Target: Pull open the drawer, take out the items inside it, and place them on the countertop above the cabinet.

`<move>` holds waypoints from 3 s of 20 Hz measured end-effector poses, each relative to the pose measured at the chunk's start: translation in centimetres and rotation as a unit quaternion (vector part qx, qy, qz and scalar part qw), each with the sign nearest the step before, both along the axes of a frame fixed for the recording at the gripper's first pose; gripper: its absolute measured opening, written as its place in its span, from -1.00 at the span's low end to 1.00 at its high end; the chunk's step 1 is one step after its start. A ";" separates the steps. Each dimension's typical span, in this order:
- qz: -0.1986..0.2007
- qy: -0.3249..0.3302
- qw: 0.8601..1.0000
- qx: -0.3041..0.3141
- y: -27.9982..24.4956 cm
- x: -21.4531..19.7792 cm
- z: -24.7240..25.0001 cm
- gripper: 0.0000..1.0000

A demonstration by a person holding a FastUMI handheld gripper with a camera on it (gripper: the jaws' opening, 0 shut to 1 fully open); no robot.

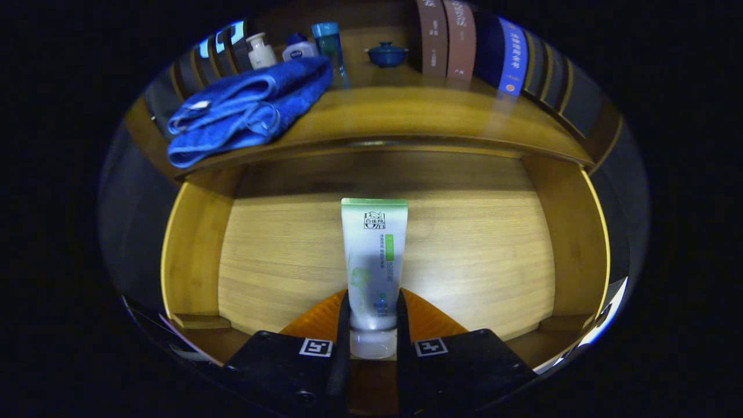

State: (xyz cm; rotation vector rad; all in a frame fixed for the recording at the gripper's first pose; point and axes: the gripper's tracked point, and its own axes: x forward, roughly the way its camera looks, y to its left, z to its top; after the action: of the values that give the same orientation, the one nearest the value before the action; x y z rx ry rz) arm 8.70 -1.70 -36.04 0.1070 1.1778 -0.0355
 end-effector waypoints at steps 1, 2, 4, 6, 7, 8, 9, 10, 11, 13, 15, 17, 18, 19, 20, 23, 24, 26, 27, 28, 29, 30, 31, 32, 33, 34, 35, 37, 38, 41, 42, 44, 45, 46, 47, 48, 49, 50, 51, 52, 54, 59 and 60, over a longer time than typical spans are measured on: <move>-0.003 -0.013 1.000 0.004 -0.1 -0.1 1.2 -0.28; -0.005 -0.026 1.000 0.006 -0.3 0.0 2.6 -0.28; -0.008 -0.056 0.998 0.010 -0.6 1.0 5.4 -0.28; -0.009 -0.087 0.996 0.016 -0.7 3.0 8.1 -0.28; -0.007 -0.098 0.995 0.016 -0.8 4.2 9.1 -0.28; -0.007 -0.105 0.994 0.015 -1.0 5.5 9.9 -0.28; -0.008 -0.110 0.994 0.014 -1.2 7.0 10.6 -0.28; -0.010 -0.114 0.993 0.012 -1.5 8.7 10.9 -0.28; -0.013 -0.118 0.993 0.009 -1.7 10.3 11.2 -0.27; -0.016 -0.117 0.993 0.008 -1.7 13.1 11.1 -0.28; -0.019 -0.106 0.994 0.011 -1.7 15.6 10.4 -0.28; -0.022 -0.096 0.995 0.006 -1.9 17.9 9.4 -0.28; -0.020 -0.088 0.996 0.000 -2.2 18.9 8.7 -0.28; -0.020 -0.081 0.996 -0.002 -2.2 19.8 8.1 -0.28; -0.021 -0.076 0.997 -0.003 -2.1 20.7 7.6 -0.28; -0.021 -0.053 0.998 -0.012 -2.4 22.2 5.7 -0.28; -0.023 -0.049 0.998 -0.011 -2.3 22.5 5.2 -0.28; -0.026 -0.044 0.999 -0.012 -2.3 22.8 4.4 -0.28; -0.028 -0.041 0.999 -0.011 -2.2 22.8 3.9 -0.28; -0.027 -0.037 0.999 -0.009 -2.1 22.7 4.0 -0.28; -0.029 -0.037 0.999 -0.005 -2.1 22.9 3.7 -0.24; -0.029 -0.040 0.999 0.001 -1.9 23.0 3.6 -0.22; -0.029 -0.040 0.999 0.002 -2.0 23.0 3.5 -0.17; -0.030 -0.041 0.999 0.003 -1.9 23.0 3.5 -0.13; -0.030 -0.048 0.998 0.003 -2.0 23.1 3.8 -0.01; -0.029 -0.055 0.998 0.004 -1.9 23.2 4.1 0.11; -0.027 -0.057 0.998 -0.001 -2.0 23.2 4.4 0.41; -0.023 -0.063 0.998 -0.004 -2.0 23.1 4.7 1.00; -0.024 -0.065 0.998 -0.004 -2.0 22.9 5.5 1.00; -0.028 -0.081 0.996 -0.001 -1.8 21.9 6.7 1.00; -0.027 -0.088 0.996 -0.002 -1.7 21.4 7.3 1.00; -0.026 -0.107 0.994 0.002 -1.4 19.8 8.6 1.00; -0.027 -0.117 0.993 0.006 -1.2 19.0 9.3 1.00; -0.028 -0.135 0.990 0.009 -1.1 17.9 10.4 1.00; -0.029 -0.156 0.987 0.009 -1.0 16.9 11.4 1.00; -0.025 -0.181 0.983 0.009 -0.8 15.9 12.5 1.00; -0.018 -0.211 0.977 0.008 -0.5 14.7 13.9 1.00; -0.014 -0.242 0.970 0.004 -0.4 13.3 15.4 1.00; -0.013 -0.273 0.962 -0.005 -0.4 11.9 16.9 1.00; -0.008 -0.300 0.954 -0.013 -0.3 10.1 18.3 1.00; -0.001 -0.350 0.936 -0.027 0.1 6.5 20.6 1.00; 0.003 -0.413 0.910 -0.027 1.3 -3.1 20.6 0.99; 0.004 -0.416 0.909 -0.024 1.5 -4.7 19.8 1.00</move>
State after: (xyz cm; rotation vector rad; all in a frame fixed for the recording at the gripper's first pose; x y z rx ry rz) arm 4.05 -0.17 -16.26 0.0616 0.3195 -0.0094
